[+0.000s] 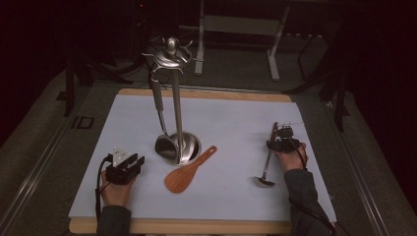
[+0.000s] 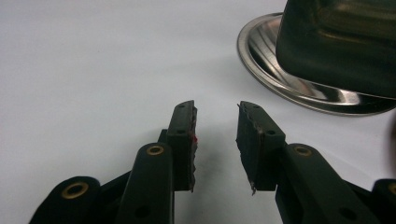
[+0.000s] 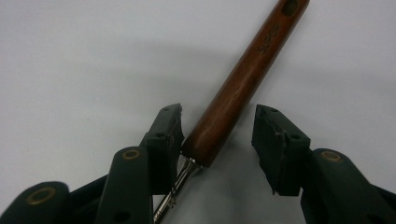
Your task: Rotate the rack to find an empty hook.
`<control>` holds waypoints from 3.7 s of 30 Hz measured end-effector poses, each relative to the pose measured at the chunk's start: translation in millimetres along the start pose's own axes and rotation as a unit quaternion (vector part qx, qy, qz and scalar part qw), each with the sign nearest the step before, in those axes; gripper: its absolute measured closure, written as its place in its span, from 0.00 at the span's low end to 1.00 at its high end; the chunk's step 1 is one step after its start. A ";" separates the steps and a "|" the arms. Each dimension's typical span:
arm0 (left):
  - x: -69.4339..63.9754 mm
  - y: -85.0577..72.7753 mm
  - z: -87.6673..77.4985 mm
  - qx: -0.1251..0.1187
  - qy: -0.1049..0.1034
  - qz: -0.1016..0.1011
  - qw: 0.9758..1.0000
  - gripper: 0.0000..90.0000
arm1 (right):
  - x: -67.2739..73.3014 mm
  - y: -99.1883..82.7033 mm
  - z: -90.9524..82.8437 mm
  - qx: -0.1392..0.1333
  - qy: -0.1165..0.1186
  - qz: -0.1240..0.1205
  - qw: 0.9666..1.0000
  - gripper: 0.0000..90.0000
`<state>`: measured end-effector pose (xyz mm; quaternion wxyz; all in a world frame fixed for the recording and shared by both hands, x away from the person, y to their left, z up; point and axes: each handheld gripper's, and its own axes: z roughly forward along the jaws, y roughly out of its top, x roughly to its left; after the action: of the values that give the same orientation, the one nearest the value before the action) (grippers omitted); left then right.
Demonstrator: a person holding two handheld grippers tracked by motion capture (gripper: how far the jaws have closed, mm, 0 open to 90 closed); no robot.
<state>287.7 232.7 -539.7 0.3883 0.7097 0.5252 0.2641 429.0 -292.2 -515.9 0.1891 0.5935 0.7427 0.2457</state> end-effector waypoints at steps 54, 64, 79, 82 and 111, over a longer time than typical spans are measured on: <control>-1.3 0.5 1.1 0.007 0.001 0.007 1.000 0.74 | 76.0 0.0 -22.8 0.207 0.123 -0.283 0.928 0.81; -1.7 0.6 1.3 0.008 0.003 0.009 1.000 0.74 | 81.1 -0.2 -32.0 0.190 0.136 -0.291 0.928 0.82; -2.0 0.5 1.3 0.007 0.004 0.009 1.000 0.74 | 89.4 12.2 -73.9 0.093 0.173 -0.293 0.936 0.82; -2.0 0.5 1.2 0.007 0.004 0.009 1.000 0.74 | 92.2 12.9 -79.4 0.082 0.178 -0.294 0.935 0.82; -2.1 0.6 1.2 0.008 0.004 0.010 1.000 0.74 | 124.7 24.3 -125.0 -0.066 0.244 -0.283 0.925 0.82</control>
<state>288.4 230.3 -539.8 0.3782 0.7169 0.5216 0.2664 348.7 -183.9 -399.3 0.1023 0.2665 0.8849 0.3680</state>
